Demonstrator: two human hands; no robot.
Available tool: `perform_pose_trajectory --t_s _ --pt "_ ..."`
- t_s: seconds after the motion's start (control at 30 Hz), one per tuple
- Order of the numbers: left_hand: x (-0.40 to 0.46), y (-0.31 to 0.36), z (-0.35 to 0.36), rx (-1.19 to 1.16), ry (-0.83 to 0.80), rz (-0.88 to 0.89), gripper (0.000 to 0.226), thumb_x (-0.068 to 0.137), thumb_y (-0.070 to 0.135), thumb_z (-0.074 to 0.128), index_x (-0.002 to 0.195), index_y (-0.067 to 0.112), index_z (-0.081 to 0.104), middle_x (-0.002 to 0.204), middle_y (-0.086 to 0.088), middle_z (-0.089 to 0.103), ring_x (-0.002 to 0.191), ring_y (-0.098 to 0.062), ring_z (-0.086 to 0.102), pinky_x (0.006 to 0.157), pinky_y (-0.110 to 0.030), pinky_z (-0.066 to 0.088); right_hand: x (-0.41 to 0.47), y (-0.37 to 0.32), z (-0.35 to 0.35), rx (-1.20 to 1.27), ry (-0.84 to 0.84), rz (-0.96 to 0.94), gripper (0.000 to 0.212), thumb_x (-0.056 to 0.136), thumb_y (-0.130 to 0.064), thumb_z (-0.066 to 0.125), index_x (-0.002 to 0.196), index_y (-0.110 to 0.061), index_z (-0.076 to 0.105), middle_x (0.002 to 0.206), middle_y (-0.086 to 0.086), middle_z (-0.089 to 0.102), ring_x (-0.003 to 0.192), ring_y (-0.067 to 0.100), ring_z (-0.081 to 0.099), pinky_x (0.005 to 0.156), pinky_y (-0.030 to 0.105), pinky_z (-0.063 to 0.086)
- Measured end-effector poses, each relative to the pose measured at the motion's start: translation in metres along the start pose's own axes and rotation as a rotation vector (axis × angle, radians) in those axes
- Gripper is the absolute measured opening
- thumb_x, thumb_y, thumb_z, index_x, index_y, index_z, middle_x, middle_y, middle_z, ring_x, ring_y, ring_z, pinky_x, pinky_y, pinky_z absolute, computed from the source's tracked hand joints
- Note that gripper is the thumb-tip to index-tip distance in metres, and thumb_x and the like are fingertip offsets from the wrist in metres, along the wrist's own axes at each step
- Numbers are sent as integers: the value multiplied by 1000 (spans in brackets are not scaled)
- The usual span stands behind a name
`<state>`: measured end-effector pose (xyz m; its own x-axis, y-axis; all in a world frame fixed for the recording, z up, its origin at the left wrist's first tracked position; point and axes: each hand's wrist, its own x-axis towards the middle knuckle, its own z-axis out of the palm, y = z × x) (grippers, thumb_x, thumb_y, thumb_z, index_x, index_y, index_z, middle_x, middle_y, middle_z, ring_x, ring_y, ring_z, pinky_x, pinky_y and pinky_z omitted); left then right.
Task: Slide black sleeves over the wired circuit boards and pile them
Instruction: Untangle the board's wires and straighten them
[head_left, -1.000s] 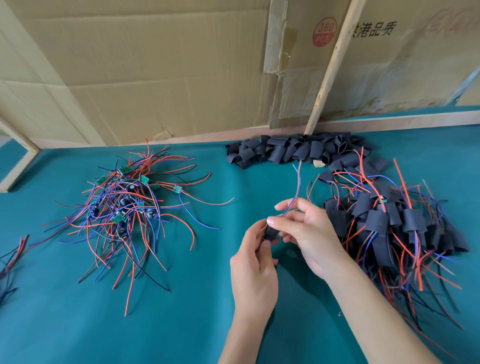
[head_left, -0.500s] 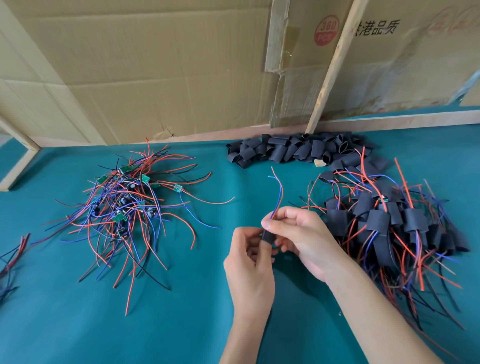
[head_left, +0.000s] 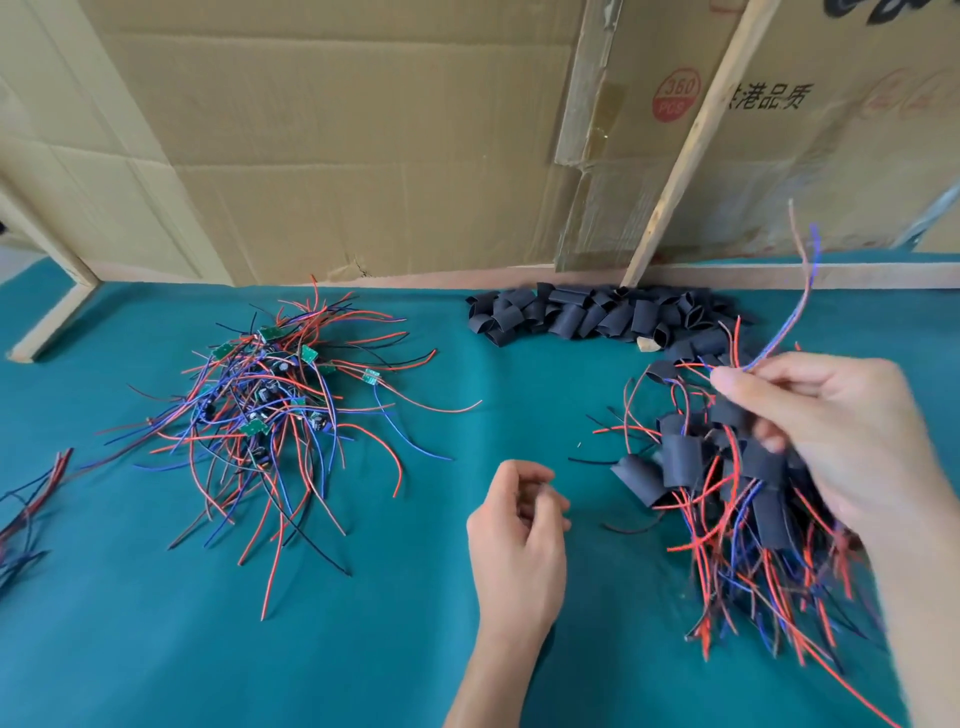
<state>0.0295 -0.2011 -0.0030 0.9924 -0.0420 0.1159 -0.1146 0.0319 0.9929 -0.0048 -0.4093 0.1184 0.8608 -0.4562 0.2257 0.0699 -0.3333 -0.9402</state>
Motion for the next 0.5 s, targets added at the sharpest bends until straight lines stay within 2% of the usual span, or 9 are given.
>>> perform_pose_trajectory --t_s 0.1,0.2,0.23,0.27,0.33,0.37,0.4,0.47,0.5 --pt "-1 -1 0 -16 -3 3 19 80 19 50 86 34 61 71 5 70 59 -13 63 59 -23 51 4 3 -41 -161 19 100 55 52 -77 84 74 -27 79 48 -3 58 41 0 47 40 10 37" --pt "-1 -3 -1 -13 -6 12 19 80 19 49 85 33 60 69 5 68 61 -21 63 56 -25 48 21 29 -86 -494 -11 206 79 39 -100 70 78 -32 80 49 -3 61 47 6 53 41 12 39" --pt "-1 -3 -1 -16 -7 14 19 79 18 49 85 33 60 69 5 68 61 -23 62 56 -26 47 27 39 -99 -587 1 224 81 37 -104 65 80 -37 79 53 -4 65 52 11 60 44 16 44" --pt "-1 -3 -1 -19 -7 13 19 79 18 49 84 33 60 69 4 68 62 -25 62 56 -26 47 33 44 -108 -669 35 216 82 34 -107 62 81 -42 78 61 -5 70 63 16 68 55 21 52" --pt "-1 -3 -2 -14 -1 10 19 79 19 49 83 34 60 69 2 67 63 -27 60 55 -28 46 41 42 -103 -785 117 150 78 34 -108 58 78 -46 73 82 -5 75 87 26 72 84 37 56" --pt "-1 -2 -2 -8 4 7 18 80 20 49 83 34 60 69 2 67 63 -27 60 55 -28 46 41 31 -86 -806 149 97 66 43 -104 58 75 -47 67 90 -3 73 93 27 70 88 44 55" --pt "-1 -2 -2 2 12 6 18 80 20 49 83 34 60 69 2 66 63 -26 60 55 -29 46 39 14 -62 -817 169 29 50 55 -94 59 76 -49 63 92 -4 72 91 22 69 86 44 55" --pt "-1 -2 -3 18 47 4 17 82 19 51 83 33 59 70 3 66 63 -23 60 60 -31 49 30 -21 6 -763 136 -157 19 72 -69 60 82 -54 65 84 -17 72 80 -3 66 75 21 51" --pt "-1 -1 -4 23 78 4 17 83 16 52 83 31 59 71 4 66 66 -21 61 64 -33 52 24 -34 44 -728 51 -224 17 75 -61 61 85 -50 68 82 -24 71 78 -11 64 69 11 45"
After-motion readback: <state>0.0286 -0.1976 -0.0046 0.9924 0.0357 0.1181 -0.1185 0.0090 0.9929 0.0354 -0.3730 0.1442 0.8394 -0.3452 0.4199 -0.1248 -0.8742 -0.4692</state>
